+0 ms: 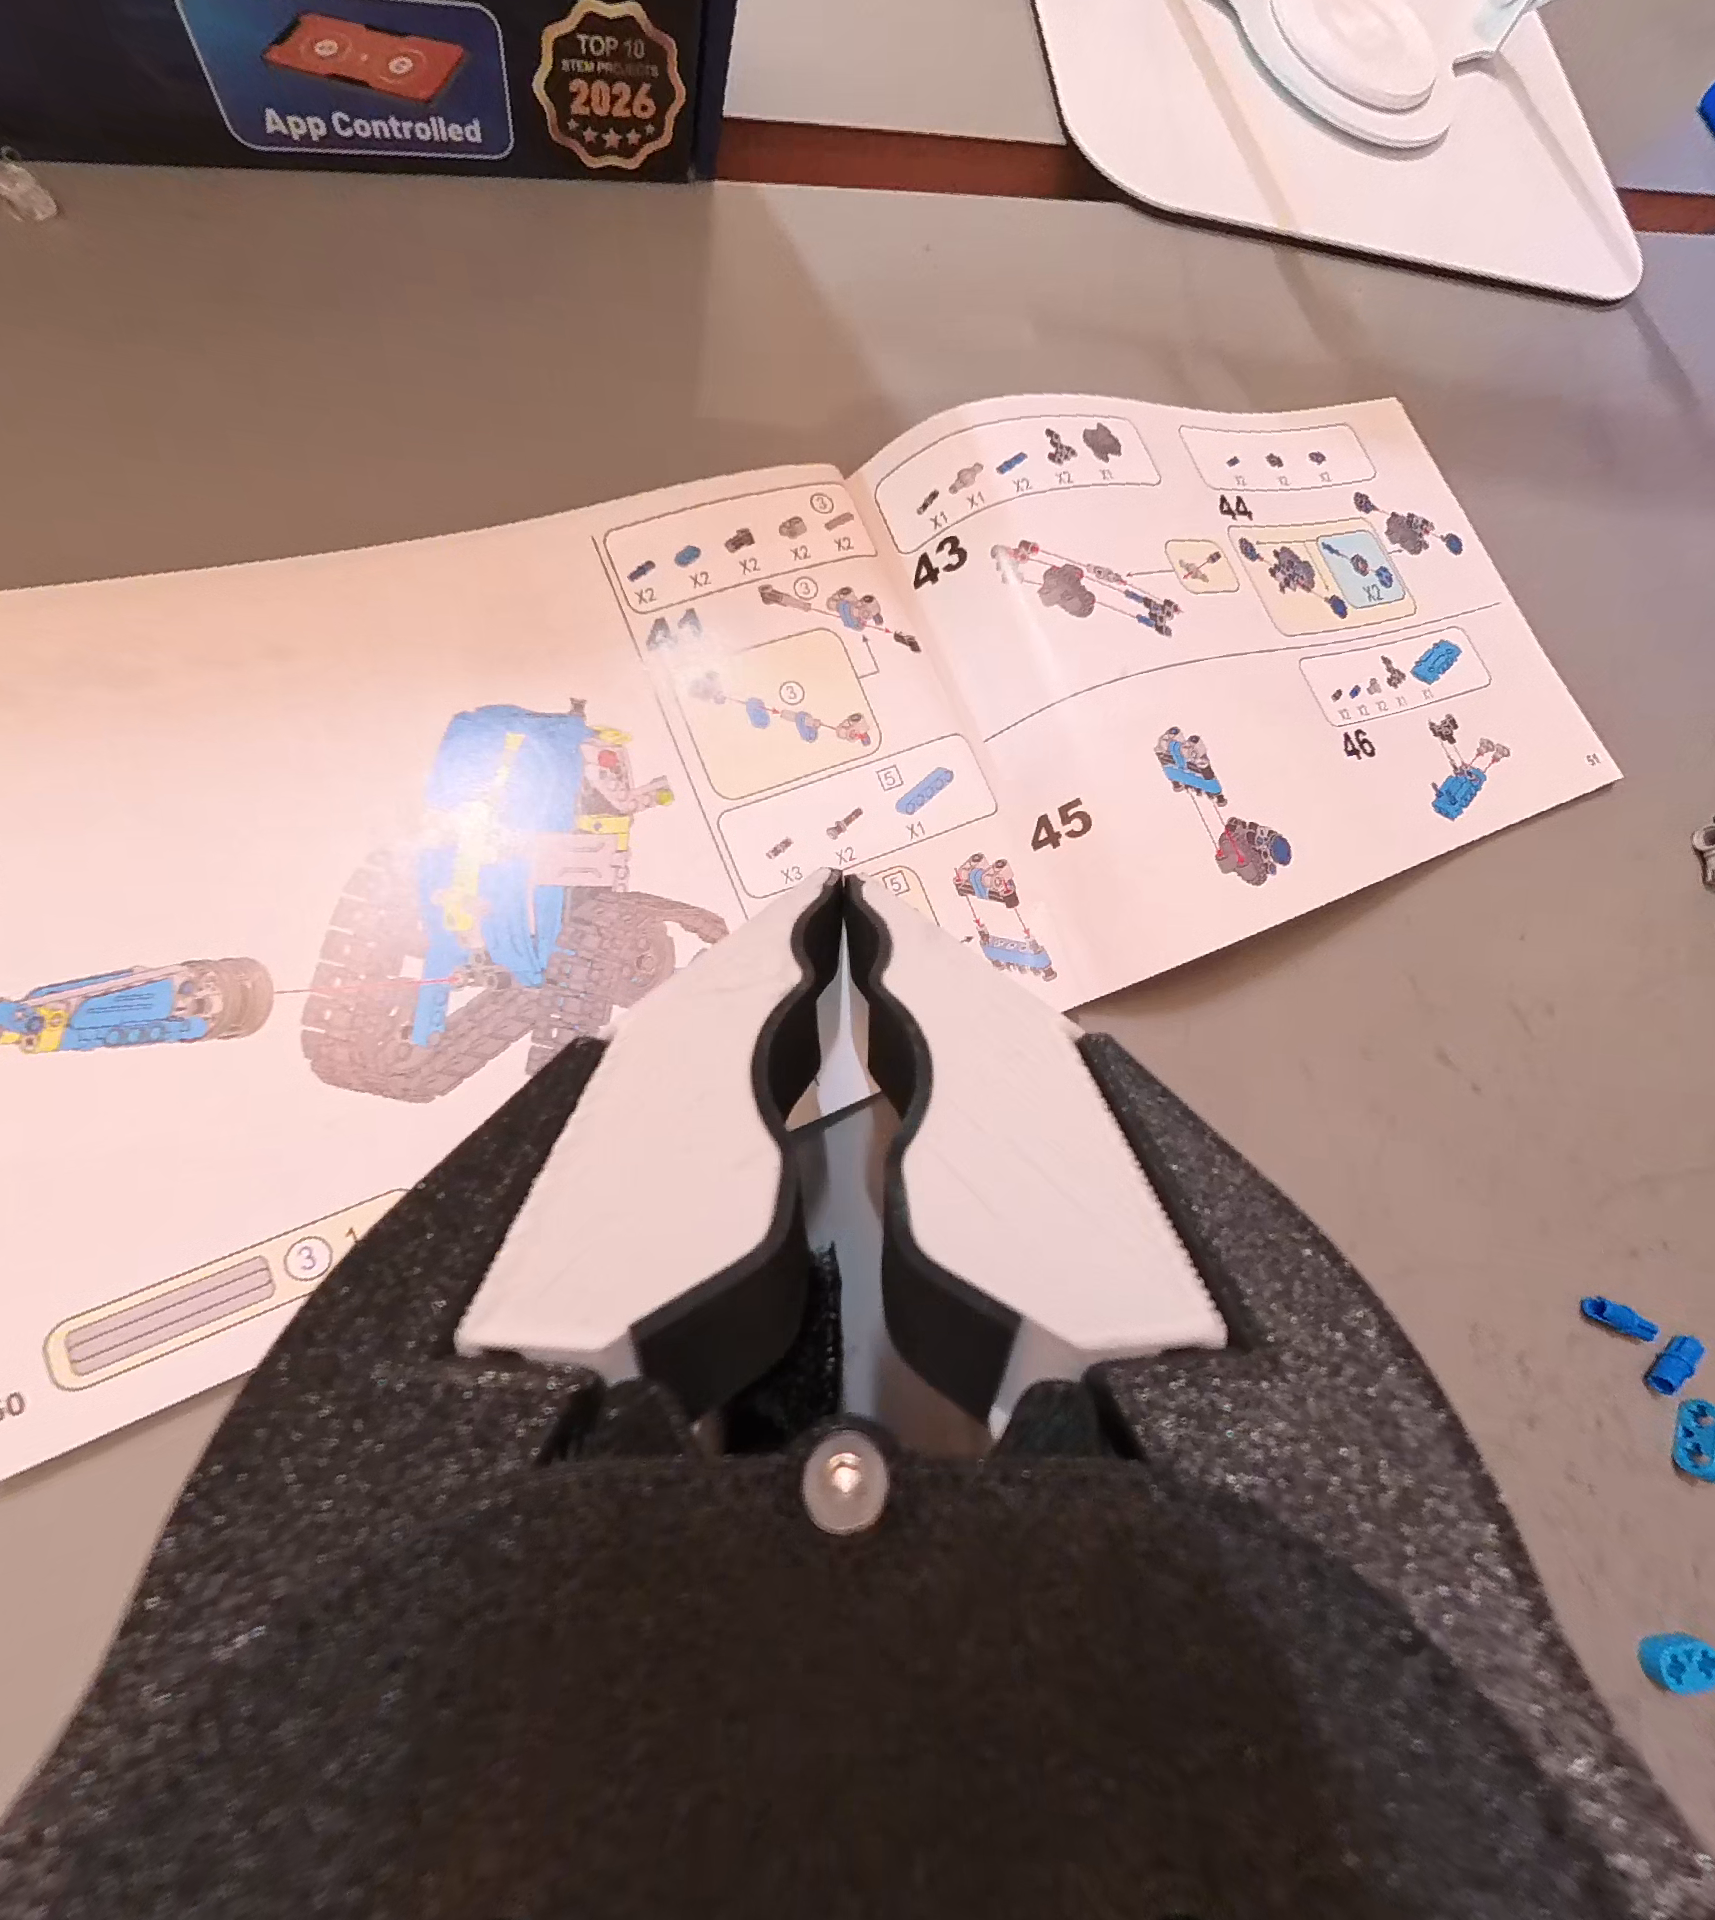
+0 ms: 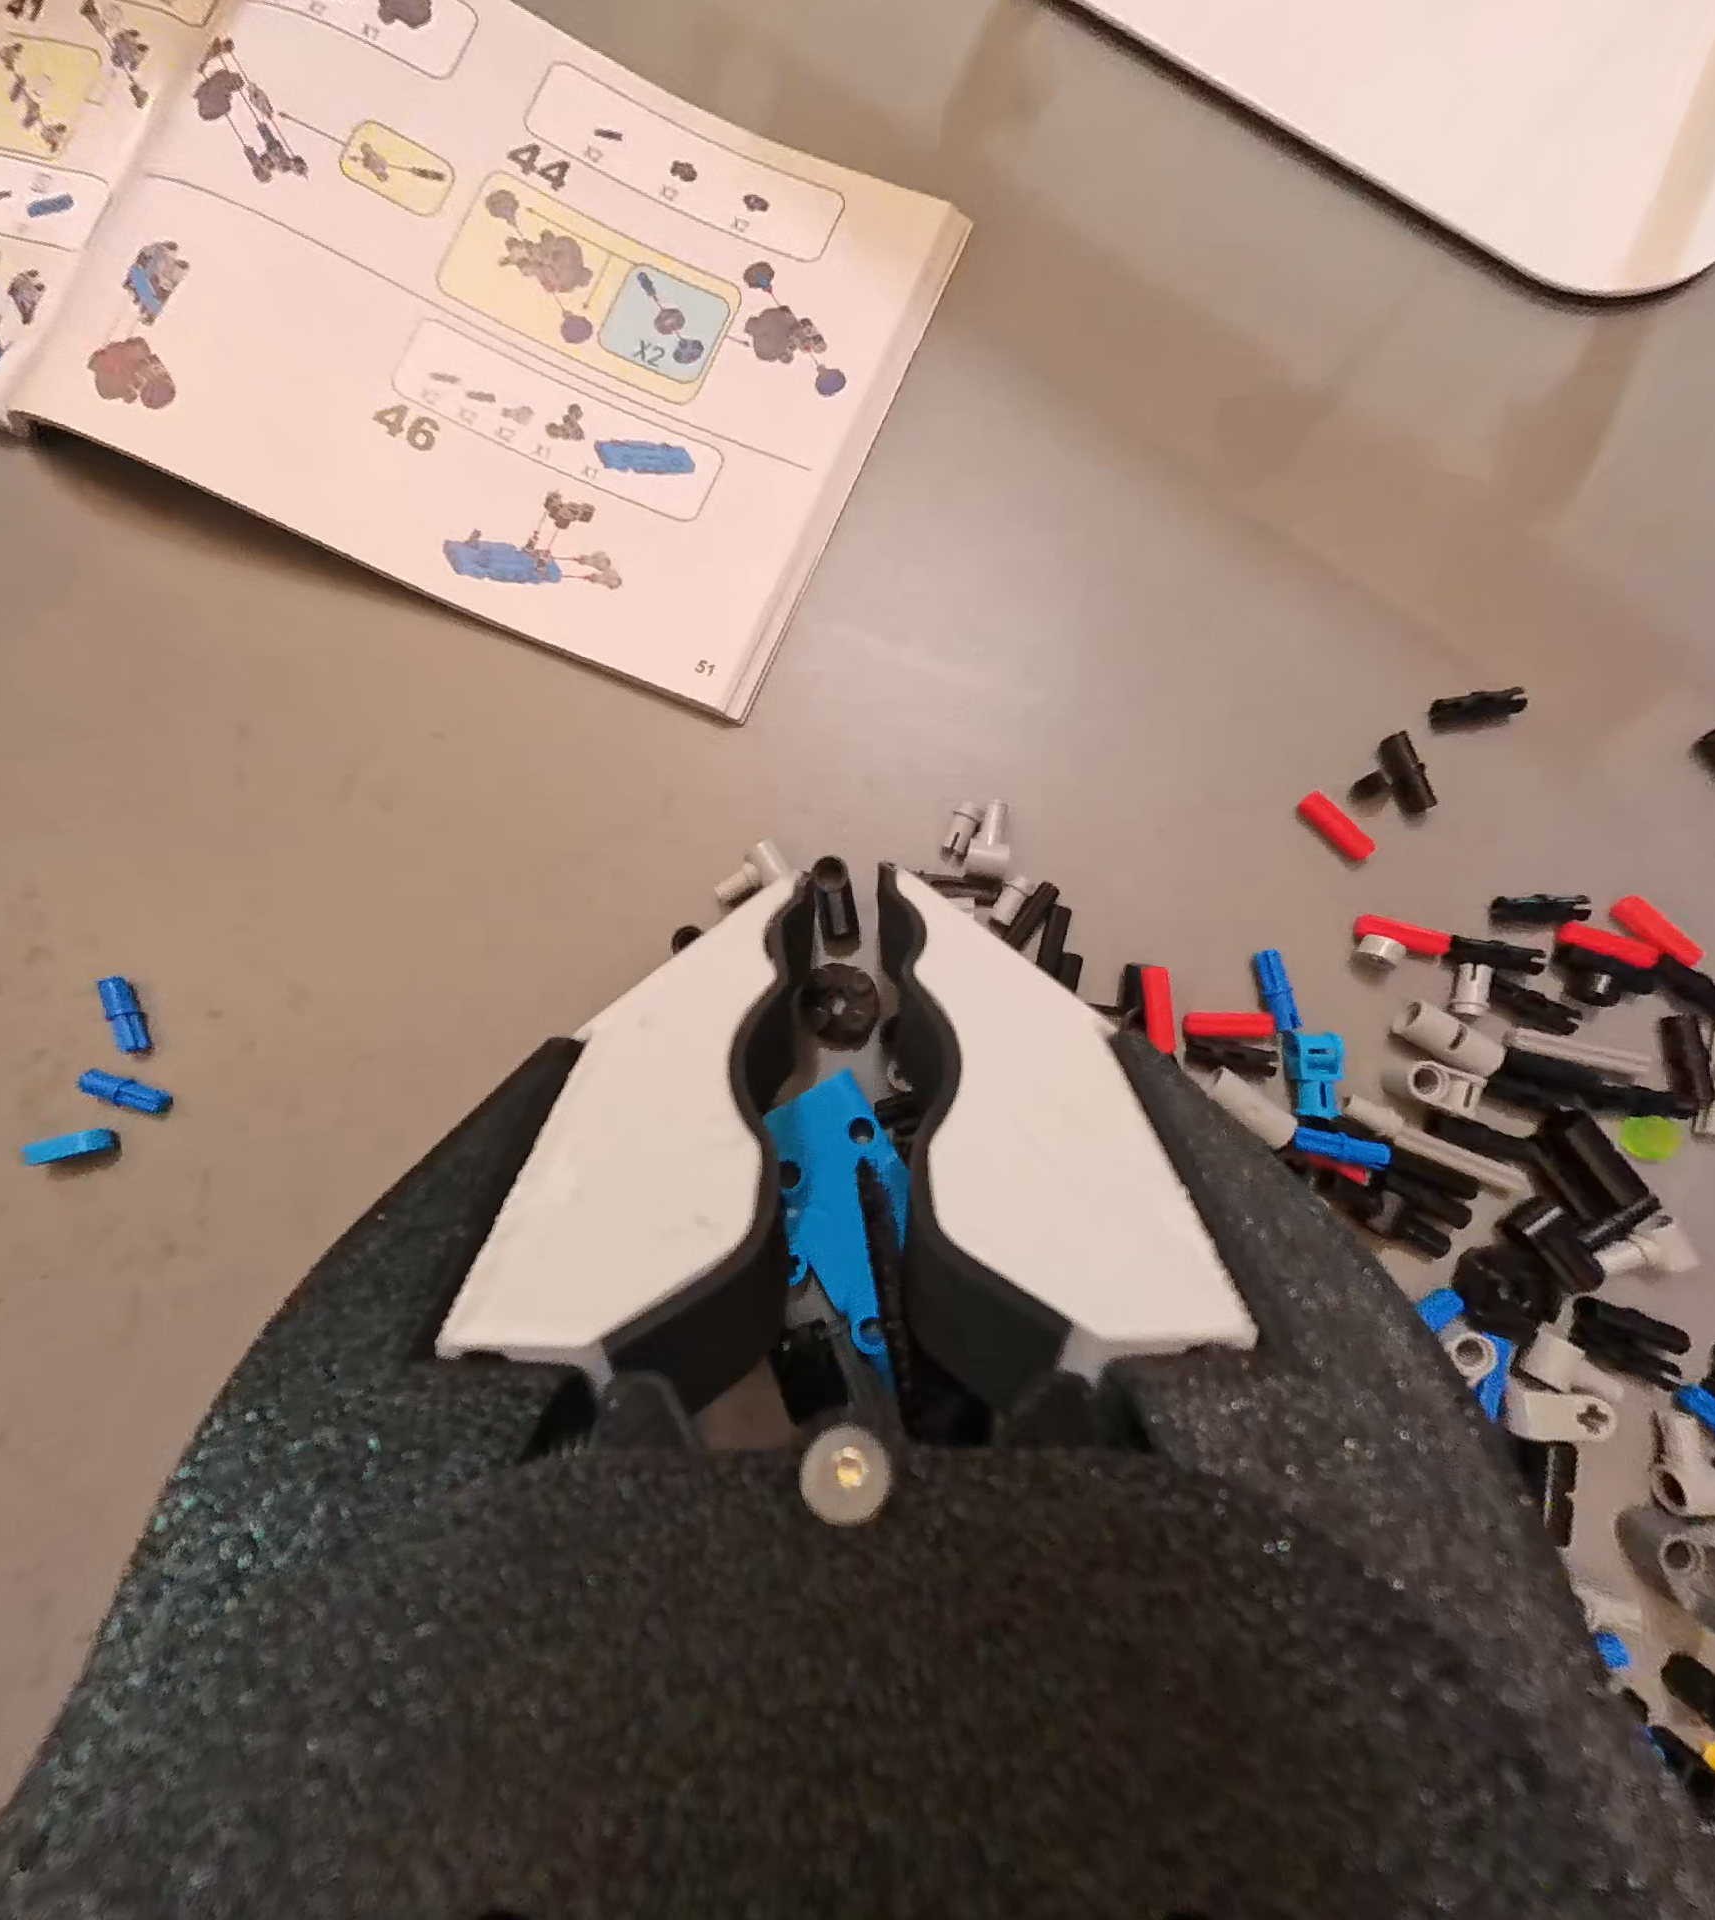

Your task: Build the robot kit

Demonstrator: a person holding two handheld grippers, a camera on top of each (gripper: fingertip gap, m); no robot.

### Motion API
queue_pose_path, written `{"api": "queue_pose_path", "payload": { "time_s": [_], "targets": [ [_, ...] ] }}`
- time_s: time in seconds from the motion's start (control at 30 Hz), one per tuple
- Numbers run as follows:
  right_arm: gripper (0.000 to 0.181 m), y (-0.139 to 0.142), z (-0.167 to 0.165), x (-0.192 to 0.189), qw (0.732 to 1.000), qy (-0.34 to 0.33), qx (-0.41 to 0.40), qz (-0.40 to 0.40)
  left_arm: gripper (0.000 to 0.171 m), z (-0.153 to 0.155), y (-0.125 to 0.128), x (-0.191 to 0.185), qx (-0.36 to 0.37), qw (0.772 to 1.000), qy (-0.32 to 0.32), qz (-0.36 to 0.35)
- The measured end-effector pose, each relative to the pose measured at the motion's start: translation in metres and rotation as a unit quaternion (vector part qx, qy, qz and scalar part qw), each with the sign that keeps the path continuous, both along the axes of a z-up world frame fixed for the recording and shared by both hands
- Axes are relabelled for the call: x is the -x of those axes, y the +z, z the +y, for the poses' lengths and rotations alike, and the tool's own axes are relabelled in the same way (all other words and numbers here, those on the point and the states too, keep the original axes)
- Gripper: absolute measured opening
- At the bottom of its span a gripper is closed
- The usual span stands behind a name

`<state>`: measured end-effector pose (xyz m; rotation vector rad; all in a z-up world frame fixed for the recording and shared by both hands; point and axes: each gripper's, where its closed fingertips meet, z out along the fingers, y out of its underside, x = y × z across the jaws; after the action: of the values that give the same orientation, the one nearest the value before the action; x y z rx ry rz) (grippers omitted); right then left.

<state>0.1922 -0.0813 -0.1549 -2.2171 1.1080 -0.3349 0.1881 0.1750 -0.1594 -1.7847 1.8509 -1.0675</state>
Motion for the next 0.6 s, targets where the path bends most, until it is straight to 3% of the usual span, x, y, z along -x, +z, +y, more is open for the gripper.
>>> {"api": "queue_pose_path", "payload": {
  "time_s": [0.2, 0.6],
  "targets": [
    [0.004, -0.0039, 0.0017, 0.0037, 1.0, 0.013, -0.002, 0.011, 0.0, 0.0, 0.0, 0.0001, -0.001, 1.0, 0.0, 0.0],
    [0.007, -0.0065, -0.0006, 0.004, 0.999, 0.025, 0.038, 0.0, 0.0, 0.0001, 0.0, 0.0002, -0.001, 1.0, 0.0, 0.0]
  ]
}}
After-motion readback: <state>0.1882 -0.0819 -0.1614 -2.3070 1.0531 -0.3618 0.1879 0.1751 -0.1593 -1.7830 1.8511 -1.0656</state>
